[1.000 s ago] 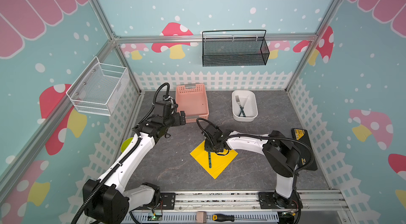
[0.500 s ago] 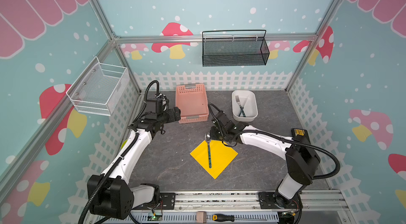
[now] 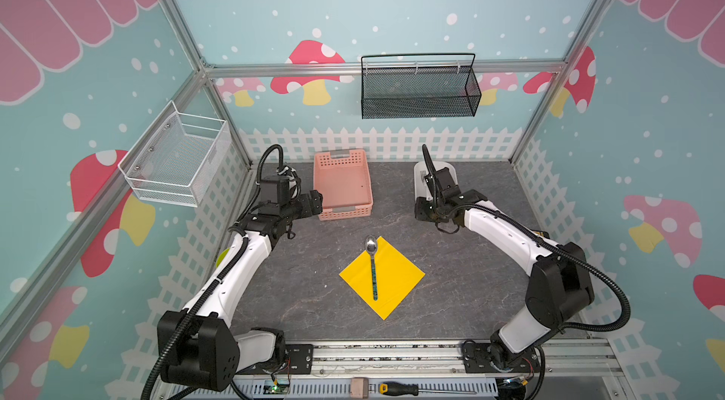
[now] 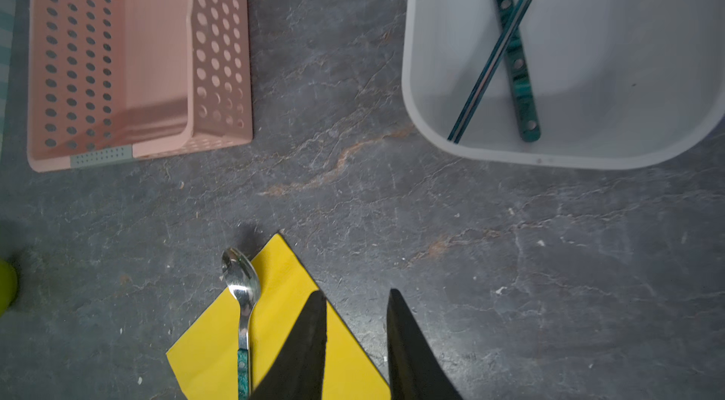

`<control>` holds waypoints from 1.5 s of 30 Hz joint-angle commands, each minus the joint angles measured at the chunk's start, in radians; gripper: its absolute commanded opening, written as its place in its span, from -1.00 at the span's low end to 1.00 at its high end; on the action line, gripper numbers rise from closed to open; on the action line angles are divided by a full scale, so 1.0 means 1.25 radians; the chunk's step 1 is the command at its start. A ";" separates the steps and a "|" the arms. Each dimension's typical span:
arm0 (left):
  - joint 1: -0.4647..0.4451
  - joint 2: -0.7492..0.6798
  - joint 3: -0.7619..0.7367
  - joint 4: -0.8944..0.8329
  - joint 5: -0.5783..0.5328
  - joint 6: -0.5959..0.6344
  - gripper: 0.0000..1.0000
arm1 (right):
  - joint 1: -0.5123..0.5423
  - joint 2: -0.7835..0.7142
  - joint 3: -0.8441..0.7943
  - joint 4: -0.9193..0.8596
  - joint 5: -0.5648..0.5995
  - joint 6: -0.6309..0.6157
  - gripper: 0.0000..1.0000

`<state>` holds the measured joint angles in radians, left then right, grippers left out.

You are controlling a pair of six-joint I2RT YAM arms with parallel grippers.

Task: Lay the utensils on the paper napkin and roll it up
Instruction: 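Raise the right gripper and move it over the white tray, then lower the right gripper onto the green-handled fork and close on it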

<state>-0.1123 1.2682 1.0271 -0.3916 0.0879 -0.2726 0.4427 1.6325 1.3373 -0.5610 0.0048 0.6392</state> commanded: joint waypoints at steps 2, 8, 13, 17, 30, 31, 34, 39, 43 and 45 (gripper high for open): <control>0.004 0.001 0.021 -0.023 -0.039 0.026 0.89 | -0.043 0.039 0.059 -0.030 0.014 -0.054 -0.42; 0.003 -0.005 0.048 -0.072 -0.033 0.028 0.88 | -0.081 0.161 0.183 -0.040 0.018 -0.091 -0.44; 0.002 -0.010 0.009 -0.051 -0.059 0.059 0.88 | -0.102 0.289 0.326 -0.086 0.025 -0.174 -0.45; 0.002 -0.003 -0.001 -0.036 -0.066 0.068 0.88 | -0.124 0.386 0.442 -0.136 -0.004 -0.249 -0.46; 0.003 0.009 -0.023 -0.009 -0.058 0.062 0.87 | -0.166 0.606 0.690 -0.244 0.038 -0.337 -0.47; 0.004 0.011 -0.022 -0.010 -0.059 0.061 0.87 | -0.168 0.612 0.696 -0.245 0.042 -0.339 -0.47; 0.003 0.018 -0.021 -0.008 -0.061 0.060 0.86 | -0.174 0.627 0.704 -0.242 0.032 -0.346 -0.47; 0.004 0.012 -0.025 -0.007 -0.070 0.065 0.86 | -0.175 0.650 0.716 -0.244 0.050 -0.361 -0.47; 0.004 0.008 -0.035 -0.004 -0.080 0.067 0.86 | -0.175 0.664 0.718 -0.242 0.063 -0.369 -0.47; 0.004 0.009 -0.035 -0.004 -0.082 0.068 0.86 | -0.175 0.675 0.728 -0.242 0.070 -0.374 -0.46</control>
<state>-0.1123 1.2858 0.9966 -0.4088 0.0082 -0.2043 0.2295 2.4458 2.2143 -0.8413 0.0662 0.2031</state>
